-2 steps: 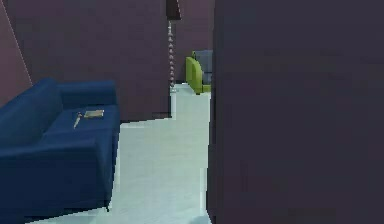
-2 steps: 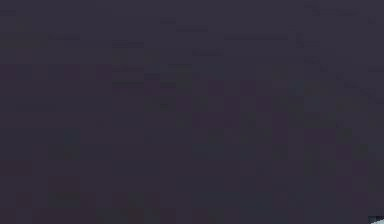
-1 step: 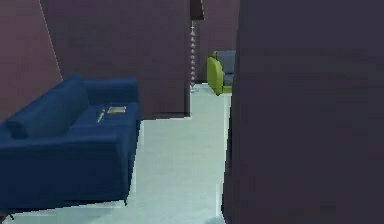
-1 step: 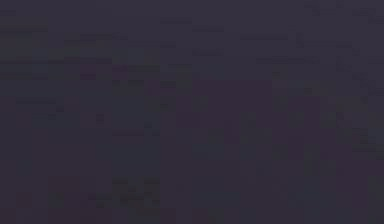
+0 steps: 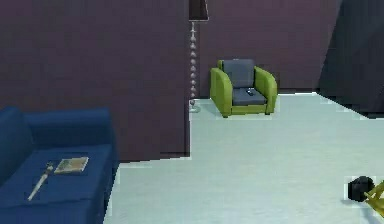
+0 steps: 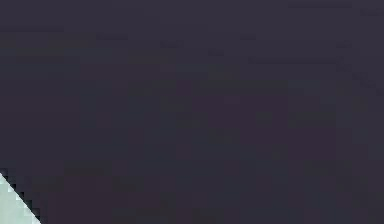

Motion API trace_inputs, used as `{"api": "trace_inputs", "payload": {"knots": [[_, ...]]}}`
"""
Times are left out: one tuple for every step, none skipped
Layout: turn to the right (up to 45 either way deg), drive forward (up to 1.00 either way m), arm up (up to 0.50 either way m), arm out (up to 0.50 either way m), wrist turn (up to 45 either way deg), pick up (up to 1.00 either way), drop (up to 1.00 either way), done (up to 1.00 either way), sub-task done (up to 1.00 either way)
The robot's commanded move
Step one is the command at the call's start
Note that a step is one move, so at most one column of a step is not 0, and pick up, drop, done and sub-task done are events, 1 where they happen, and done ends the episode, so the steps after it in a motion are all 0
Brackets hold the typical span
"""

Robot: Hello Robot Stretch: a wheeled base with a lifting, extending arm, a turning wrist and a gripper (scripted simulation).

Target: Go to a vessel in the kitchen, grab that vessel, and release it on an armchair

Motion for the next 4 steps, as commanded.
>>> {"api": "trace_inputs", "payload": {"knots": [[-9.0,0.00,0.00,0.00,0.0,0.00,0.00,0.00,0.00],[0.0,0.20,0.00,0.00,0.0,0.00,0.00,0.00,0.00],[45.0,0.00,0.00,0.00,0.0,0.00,0.00,0.00,0.00],[15.0,0.00,0.00,0.00,0.0,0.00,0.00,0.00,0.00]]}}
